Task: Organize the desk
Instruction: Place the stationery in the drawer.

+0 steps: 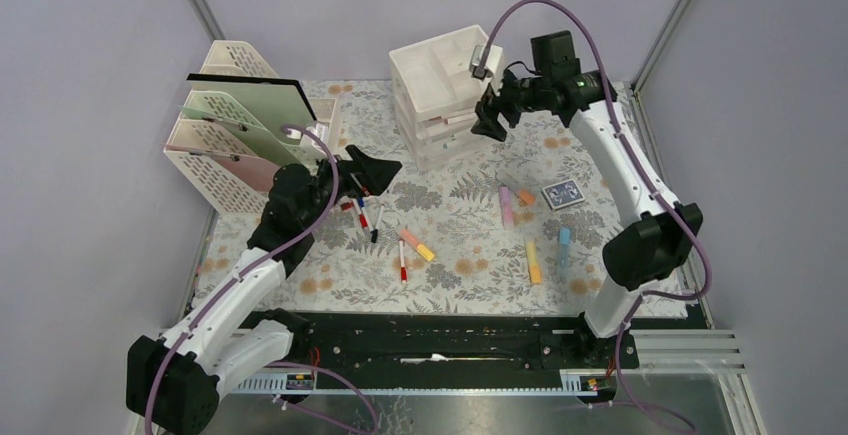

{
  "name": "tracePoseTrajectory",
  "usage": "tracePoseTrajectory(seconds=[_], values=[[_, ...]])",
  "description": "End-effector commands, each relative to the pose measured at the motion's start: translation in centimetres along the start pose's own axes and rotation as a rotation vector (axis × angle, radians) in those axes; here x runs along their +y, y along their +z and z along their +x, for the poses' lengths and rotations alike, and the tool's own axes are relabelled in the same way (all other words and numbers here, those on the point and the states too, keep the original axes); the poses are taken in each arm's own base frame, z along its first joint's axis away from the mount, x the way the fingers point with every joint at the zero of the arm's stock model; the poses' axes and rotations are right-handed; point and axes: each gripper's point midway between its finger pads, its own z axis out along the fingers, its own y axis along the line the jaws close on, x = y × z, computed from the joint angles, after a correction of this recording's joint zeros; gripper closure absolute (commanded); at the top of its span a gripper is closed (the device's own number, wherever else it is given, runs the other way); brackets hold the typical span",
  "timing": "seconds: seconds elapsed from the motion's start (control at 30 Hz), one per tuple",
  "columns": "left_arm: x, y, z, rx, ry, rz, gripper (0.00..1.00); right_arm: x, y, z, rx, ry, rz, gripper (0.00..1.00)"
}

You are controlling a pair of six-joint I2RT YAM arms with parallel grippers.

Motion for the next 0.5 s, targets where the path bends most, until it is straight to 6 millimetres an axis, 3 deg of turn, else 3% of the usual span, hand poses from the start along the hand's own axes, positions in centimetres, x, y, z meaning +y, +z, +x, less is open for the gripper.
tracePoseTrajectory(seconds=[0.0,0.47], values=[[-3.0,0.4,-2.9,-0.058,-0.023,0.114,0.01,1.5,-2.8,-1.6,-0.092,0.15,-0.009,0.2],[-2.6,1.2,-2.8,-0.035,-0.1,0.11,0.01,2.1,-6.6,2.1,-0.141,0.364,-0.001,0.13]])
